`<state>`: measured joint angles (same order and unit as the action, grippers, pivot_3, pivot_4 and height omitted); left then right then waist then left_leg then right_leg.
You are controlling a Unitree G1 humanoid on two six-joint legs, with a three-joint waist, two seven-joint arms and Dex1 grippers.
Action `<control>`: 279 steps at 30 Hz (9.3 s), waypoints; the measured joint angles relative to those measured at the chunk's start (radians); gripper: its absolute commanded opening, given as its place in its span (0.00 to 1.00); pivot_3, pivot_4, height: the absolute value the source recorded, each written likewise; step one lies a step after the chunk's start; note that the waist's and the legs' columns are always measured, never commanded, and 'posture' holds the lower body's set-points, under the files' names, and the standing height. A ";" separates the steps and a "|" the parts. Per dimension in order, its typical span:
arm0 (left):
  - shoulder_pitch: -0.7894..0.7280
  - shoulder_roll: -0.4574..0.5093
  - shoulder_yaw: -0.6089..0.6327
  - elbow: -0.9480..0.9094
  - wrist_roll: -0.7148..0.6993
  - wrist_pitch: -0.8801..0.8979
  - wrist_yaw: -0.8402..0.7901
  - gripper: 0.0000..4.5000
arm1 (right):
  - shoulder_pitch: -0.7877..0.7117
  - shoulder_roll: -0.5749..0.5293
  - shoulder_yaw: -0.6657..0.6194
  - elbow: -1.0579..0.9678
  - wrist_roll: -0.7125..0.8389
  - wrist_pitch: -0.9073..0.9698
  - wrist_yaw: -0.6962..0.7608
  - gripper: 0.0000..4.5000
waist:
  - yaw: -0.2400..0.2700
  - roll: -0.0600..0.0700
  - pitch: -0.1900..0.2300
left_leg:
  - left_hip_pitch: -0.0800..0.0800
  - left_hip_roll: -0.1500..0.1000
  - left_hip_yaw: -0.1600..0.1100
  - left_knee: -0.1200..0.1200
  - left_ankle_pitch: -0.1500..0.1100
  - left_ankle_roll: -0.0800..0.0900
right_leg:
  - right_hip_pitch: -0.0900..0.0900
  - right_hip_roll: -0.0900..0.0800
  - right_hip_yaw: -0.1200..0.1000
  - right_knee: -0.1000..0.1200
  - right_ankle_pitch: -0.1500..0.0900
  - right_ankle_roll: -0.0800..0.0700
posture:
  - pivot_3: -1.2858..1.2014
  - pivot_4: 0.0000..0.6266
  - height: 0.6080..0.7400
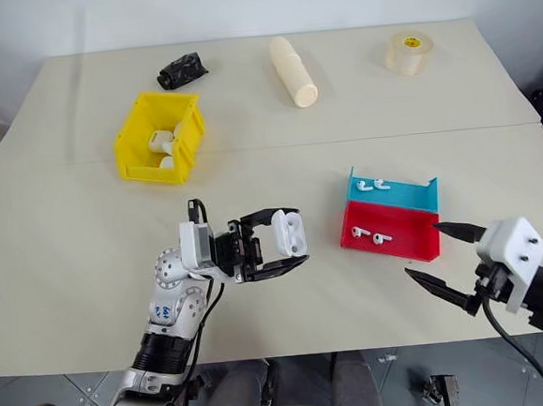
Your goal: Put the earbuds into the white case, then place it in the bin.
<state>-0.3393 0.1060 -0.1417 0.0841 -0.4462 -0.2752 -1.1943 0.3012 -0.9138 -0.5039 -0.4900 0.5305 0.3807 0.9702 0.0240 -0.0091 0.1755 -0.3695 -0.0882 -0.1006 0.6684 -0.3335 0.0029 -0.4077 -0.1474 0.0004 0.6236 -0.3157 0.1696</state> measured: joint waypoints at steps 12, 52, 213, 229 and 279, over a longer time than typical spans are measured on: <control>-0.007 0.054 -0.029 0.001 0.016 0.035 0.020 0.62 | -0.453 -0.218 0.439 0.062 -0.062 0.341 0.001 1.00 | 0.004 -0.001 0.000 | -0.003 0.002 -0.002 0.000 0.000 0.000 | 0.000 -0.001 -0.002 -0.003 0.000 0.001 | 0.52 0.24 1.00; -0.006 0.054 -0.034 -0.005 0.016 0.035 0.051 0.62 | -0.800 -0.174 0.810 0.263 -0.473 0.205 0.246 0.33 | 0.001 0.000 0.000 | -0.003 0.003 -0.001 0.000 0.000 0.000 | -0.002 -0.001 -0.002 -0.002 0.000 0.001 | 0.52 0.24 1.00; -0.015 0.079 0.005 -0.066 -0.009 0.200 0.117 0.62 | -1.165 0.021 0.811 0.956 -0.546 -0.011 0.206 0.99 | -0.003 0.000 0.000 | -0.004 0.002 -0.001 -0.002 0.000 0.000 | -0.004 -0.001 -0.001 -0.004 0.001 0.001 | 0.52 0.24 1.00; -0.041 0.062 0.005 -0.063 -0.008 0.196 0.127 0.62 | -1.294 0.121 0.843 1.188 -0.657 -0.102 0.319 0.42 | -0.004 0.000 0.000 | -0.004 0.003 -0.001 -0.001 0.001 0.000 | -0.004 -0.001 -0.001 -0.003 0.001 0.001 | 0.52 0.24 1.00; -0.167 0.046 0.043 0.053 -0.009 0.244 0.133 0.62 | -0.654 0.596 0.107 0.041 0.550 0.688 -0.262 0.16 | -0.002 0.001 0.001 | -0.006 0.002 -0.005 0.001 0.000 0.000 | -0.003 -0.002 -0.004 0.003 0.001 0.001 | 0.52 0.24 1.00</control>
<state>-0.5062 0.1517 -0.0989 0.1374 -0.4551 -0.0312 -1.0609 -0.3531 -0.3180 -0.3970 -0.4490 1.0806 1.0683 0.7080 0.0224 -0.0080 0.1764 -0.3754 -0.0861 -0.1054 0.6697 -0.3330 0.0026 -0.4111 -0.1489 -0.0034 0.6263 -0.3144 0.1701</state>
